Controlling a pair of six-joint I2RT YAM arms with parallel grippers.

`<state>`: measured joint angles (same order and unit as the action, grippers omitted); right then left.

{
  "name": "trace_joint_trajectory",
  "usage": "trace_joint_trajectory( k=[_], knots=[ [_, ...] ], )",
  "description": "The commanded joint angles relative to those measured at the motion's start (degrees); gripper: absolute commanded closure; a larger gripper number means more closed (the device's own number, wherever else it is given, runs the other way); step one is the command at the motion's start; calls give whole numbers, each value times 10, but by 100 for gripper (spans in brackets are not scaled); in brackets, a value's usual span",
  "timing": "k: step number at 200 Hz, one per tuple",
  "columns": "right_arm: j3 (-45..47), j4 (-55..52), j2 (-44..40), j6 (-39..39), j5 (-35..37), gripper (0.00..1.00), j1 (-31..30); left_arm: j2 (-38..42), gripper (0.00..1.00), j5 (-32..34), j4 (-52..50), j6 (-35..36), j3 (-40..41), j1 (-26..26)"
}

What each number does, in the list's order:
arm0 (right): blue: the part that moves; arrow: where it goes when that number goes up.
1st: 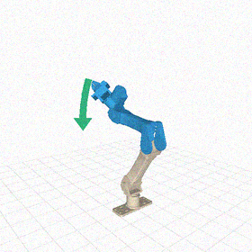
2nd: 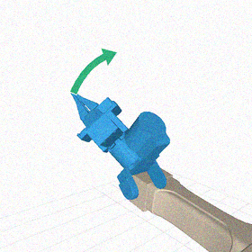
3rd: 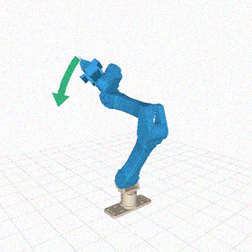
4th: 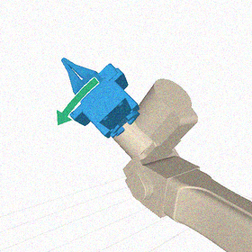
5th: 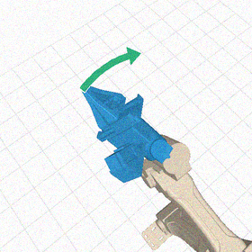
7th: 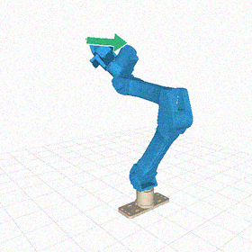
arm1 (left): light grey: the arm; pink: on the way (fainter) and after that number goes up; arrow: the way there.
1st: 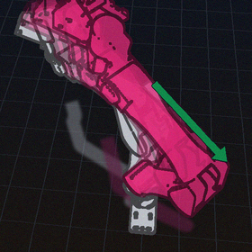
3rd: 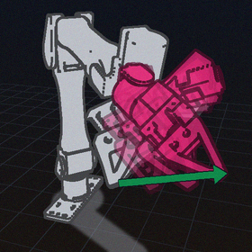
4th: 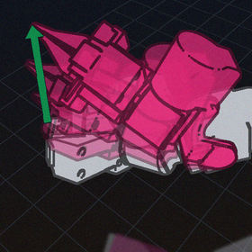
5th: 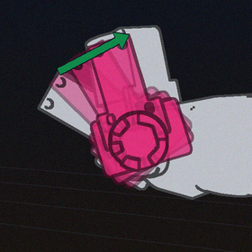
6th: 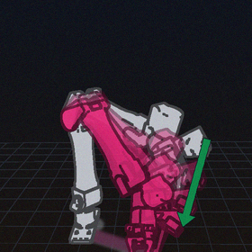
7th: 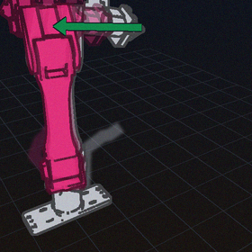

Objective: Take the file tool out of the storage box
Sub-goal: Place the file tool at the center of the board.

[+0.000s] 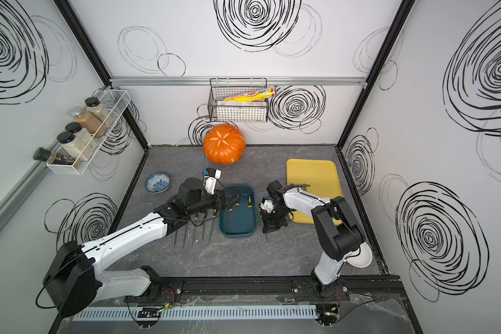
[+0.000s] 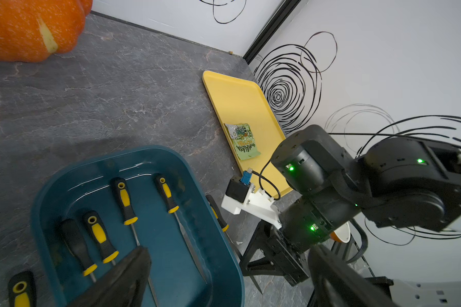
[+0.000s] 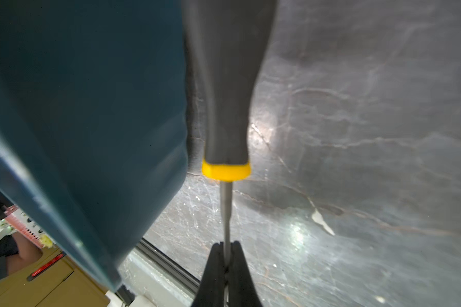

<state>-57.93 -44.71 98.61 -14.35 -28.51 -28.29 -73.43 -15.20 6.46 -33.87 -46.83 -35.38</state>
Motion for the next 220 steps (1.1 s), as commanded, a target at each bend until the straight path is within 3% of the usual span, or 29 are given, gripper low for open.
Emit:
trace_joint_trajectory(
  k=[1,83,148,183,220],
  knots=[
    [-21,-25,19,5,-29,100,-1,-13,1,-4,1,7,-22,-4],
    [-11,23,57,-11,-29,100,-1,-27,1,10,-26,9,-36,-10],
    [6,80,84,-8,-50,100,-1,-63,7,18,-64,18,-64,-17],
    [12,82,87,4,-42,86,-1,-92,7,32,-93,22,-83,-18],
    [4,76,86,5,-18,84,0,-122,8,71,-145,30,-114,-30]
  ],
)
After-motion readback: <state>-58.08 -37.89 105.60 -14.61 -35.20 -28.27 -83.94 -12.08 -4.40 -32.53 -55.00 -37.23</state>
